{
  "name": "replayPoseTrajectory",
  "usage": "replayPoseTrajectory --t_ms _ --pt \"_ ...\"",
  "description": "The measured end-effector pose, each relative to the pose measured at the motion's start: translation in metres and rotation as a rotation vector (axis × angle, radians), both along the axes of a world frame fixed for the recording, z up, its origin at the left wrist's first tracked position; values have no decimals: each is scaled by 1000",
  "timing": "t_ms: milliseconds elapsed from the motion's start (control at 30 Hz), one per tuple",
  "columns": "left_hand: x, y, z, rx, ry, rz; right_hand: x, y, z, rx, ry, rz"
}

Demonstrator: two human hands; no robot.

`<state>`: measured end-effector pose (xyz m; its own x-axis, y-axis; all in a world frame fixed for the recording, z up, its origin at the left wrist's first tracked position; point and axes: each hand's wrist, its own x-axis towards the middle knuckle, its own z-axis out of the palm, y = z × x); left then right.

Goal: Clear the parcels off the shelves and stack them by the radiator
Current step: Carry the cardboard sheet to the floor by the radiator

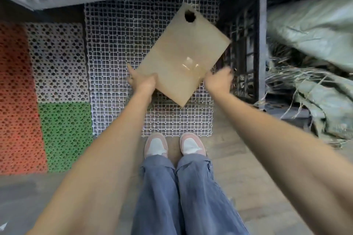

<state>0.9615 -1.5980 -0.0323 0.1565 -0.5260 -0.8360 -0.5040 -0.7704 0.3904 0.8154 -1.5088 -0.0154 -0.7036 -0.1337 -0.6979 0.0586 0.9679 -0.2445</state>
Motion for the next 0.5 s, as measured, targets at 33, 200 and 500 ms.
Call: replayPoseTrajectory --t_ms 33,200,500 --pt "1 -15 0 -28 -27 -92 11 2 -1 2 -187 -90" --pt "2 -48 -3 111 91 -387 12 -19 -2 -245 -502 -221" --pt "-76 7 -10 57 254 -284 -73 -22 1 -108 -124 48"
